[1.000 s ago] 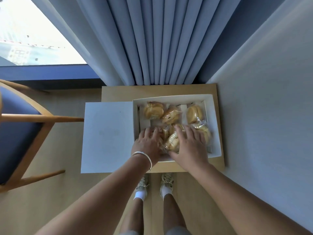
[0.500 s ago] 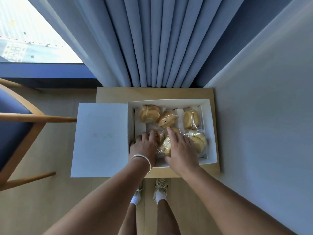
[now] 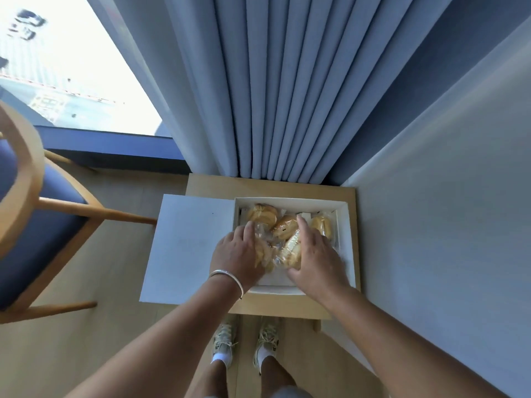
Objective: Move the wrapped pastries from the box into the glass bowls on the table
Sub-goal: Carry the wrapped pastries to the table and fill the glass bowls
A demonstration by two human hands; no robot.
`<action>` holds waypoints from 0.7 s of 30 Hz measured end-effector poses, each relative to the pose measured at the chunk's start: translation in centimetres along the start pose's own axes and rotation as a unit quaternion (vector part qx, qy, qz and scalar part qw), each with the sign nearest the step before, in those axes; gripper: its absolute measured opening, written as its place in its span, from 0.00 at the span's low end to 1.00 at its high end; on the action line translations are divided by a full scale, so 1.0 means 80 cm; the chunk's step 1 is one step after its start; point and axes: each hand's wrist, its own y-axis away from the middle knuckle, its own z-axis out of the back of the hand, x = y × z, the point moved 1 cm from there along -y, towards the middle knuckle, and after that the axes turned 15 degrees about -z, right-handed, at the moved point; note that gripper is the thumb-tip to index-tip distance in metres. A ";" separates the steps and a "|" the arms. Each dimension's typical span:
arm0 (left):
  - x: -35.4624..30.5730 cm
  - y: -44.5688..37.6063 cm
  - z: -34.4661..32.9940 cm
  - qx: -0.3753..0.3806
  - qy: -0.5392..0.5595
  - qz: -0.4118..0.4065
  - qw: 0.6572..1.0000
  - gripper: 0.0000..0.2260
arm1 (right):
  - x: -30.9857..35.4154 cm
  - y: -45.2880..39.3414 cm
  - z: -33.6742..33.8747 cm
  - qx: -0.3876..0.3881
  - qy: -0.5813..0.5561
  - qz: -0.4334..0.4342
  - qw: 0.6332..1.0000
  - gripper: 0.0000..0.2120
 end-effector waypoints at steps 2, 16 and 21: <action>0.003 0.005 0.027 -0.021 -0.009 0.003 1.000 0.39 | 0.015 -0.003 0.020 -0.008 0.015 0.018 1.000 0.50; 0.121 0.177 0.195 -0.133 -0.106 0.193 0.966 0.37 | 0.245 0.030 0.071 0.023 0.084 0.223 0.971 0.41; 0.170 0.294 0.221 -0.166 -0.119 0.259 0.944 0.38 | 0.344 0.089 0.052 0.021 0.087 0.284 0.955 0.41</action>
